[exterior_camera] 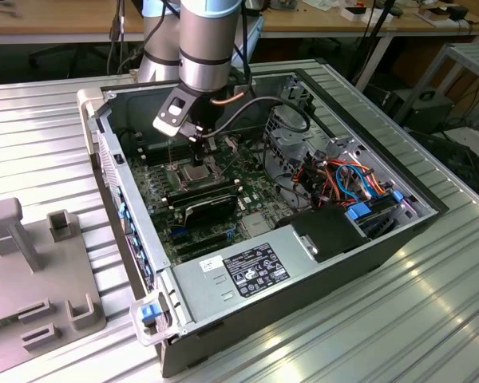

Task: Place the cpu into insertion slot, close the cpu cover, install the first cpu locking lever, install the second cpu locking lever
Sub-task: 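Close the cpu cover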

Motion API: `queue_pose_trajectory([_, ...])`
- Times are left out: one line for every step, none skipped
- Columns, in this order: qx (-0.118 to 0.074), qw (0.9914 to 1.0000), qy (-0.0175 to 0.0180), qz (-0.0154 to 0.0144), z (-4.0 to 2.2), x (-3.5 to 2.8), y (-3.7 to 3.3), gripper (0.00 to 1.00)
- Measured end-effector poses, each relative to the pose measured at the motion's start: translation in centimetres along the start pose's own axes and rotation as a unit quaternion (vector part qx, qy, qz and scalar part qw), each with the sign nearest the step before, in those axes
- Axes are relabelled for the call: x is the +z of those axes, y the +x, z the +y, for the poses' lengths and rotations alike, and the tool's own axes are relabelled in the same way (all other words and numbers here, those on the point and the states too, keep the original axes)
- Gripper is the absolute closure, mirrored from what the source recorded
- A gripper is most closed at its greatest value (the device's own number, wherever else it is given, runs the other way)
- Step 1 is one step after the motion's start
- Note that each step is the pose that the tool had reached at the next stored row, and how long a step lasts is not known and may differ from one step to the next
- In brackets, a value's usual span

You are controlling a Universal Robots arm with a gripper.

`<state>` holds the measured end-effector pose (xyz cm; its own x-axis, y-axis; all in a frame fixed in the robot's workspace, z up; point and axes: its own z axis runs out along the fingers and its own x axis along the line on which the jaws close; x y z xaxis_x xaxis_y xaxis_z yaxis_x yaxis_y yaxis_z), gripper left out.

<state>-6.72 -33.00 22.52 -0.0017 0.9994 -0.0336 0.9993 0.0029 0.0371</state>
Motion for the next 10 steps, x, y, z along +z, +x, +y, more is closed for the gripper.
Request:
queue_pose_trajectory([0.0, 1.0, 0.0, 0.0, 0.0, -0.07, 0.0, 0.89])
queue_pose_trajectory([0.0, 1.0, -0.0001, 0.0001, 0.01, -0.12, 0.0, 0.89])
queue_pose_trajectory([0.0, 1.0, -0.0001, 0.0002, 0.01, -0.14, 0.0, 0.89])
queue_pose_trajectory([0.0, 1.0, -0.0001, 0.0001, 0.01, -0.16, 0.0, 0.89])
queue_pose_trajectory([0.0, 1.0, 0.0, 0.0, 0.01, -0.17, 0.0, 0.89])
queue_pose_trajectory([0.0, 1.0, 0.0, 0.0001, 0.01, -0.17, 0.0, 0.89])
queue_pose_trajectory([0.0, 1.0, 0.0001, 0.0, 0.01, -0.21, -0.01, 0.89])
queue_pose_trajectory([0.0, 1.0, 0.0, 0.0, 0.01, -0.23, -0.01, 0.89])
queue_pose_trajectory([0.0, 1.0, 0.0, 0.0001, 0.01, -0.26, -0.01, 0.89])
queue_pose_trajectory([0.0, 1.0, 0.0, 0.0001, 0.01, -0.27, -0.01, 0.89])
